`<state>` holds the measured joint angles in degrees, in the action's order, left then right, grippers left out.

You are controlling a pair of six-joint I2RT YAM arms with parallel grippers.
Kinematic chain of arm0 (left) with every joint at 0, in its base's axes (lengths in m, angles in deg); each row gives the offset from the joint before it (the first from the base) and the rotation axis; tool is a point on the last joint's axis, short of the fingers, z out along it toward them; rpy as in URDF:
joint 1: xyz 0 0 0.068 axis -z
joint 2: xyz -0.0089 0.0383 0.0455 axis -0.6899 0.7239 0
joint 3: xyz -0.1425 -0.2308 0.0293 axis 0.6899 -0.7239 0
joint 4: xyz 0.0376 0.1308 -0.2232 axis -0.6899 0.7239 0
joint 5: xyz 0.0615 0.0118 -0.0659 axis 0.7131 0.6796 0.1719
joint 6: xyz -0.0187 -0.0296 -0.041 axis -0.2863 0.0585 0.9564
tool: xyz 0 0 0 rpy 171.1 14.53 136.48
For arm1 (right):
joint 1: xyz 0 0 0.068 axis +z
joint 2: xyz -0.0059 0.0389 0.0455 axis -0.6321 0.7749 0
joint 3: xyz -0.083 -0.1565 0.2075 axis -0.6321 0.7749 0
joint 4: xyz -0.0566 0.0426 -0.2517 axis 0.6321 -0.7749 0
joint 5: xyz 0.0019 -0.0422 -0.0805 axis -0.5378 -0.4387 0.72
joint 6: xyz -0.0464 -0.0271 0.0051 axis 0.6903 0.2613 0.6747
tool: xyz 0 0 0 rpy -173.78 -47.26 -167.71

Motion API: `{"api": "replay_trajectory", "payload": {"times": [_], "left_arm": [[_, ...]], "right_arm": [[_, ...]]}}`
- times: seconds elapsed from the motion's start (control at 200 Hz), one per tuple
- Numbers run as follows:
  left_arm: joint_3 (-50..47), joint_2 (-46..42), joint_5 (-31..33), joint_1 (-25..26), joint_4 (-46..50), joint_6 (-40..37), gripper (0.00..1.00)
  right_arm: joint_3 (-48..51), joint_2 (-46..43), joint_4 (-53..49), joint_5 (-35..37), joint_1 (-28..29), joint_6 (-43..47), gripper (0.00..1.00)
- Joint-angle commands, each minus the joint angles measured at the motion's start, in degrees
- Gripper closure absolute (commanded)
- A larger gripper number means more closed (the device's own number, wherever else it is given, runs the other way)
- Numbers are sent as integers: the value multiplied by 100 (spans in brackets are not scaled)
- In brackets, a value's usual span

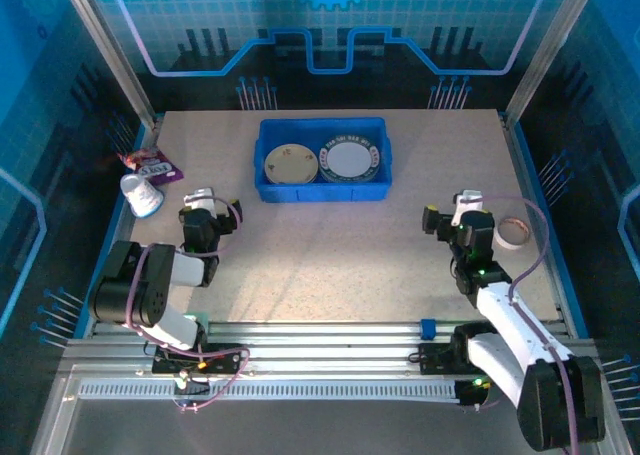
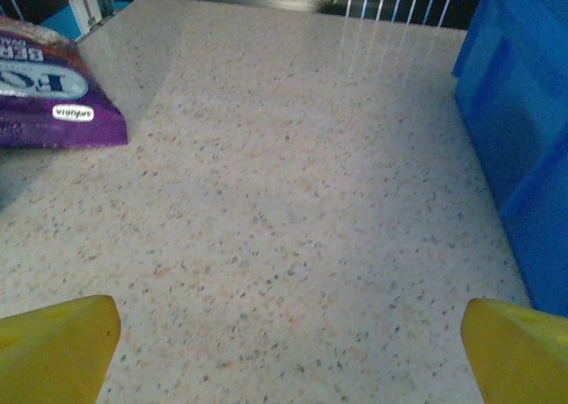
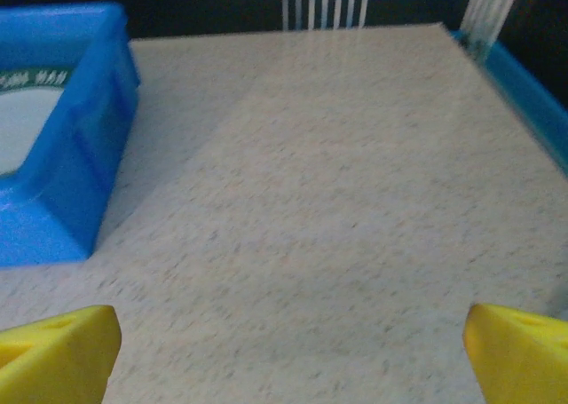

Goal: Place the plates into the plastic bin on the countertop

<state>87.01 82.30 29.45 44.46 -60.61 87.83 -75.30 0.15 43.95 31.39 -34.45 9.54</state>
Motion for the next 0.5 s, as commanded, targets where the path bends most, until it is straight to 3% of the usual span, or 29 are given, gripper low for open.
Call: {"api": "replay_trajectory", "payload": {"times": [0.0,0.115,0.205,0.24,0.265,0.305,0.335,0.405,0.495], "left_arm": [[147,16,-166,-34,-226,3,1],[275,27,-141,13,7,-56,1],[285,29,-119,30,30,-63,1],[293,26,-113,34,35,-63,1],[294,28,-112,39,41,-67,1],[300,27,-97,43,52,-70,1],[302,29,-93,48,52,-73,1],[305,28,-85,48,61,-79,1],[302,29,-81,47,61,-74,1]], "right_arm": [[337,470,1589,200,-321,179,0],[607,1515,3107,-276,-469,5,0],[710,2888,4653,-265,-424,77,0],[781,3319,5416,-728,-484,217,0],[766,3392,5262,-1006,-475,293,0],[626,3618,5319,-460,-263,404,0],[538,3706,5342,-488,-216,493,0],[221,3493,4350,-377,-147,464,0],[253,3558,4552,-304,-101,535,0]]}}
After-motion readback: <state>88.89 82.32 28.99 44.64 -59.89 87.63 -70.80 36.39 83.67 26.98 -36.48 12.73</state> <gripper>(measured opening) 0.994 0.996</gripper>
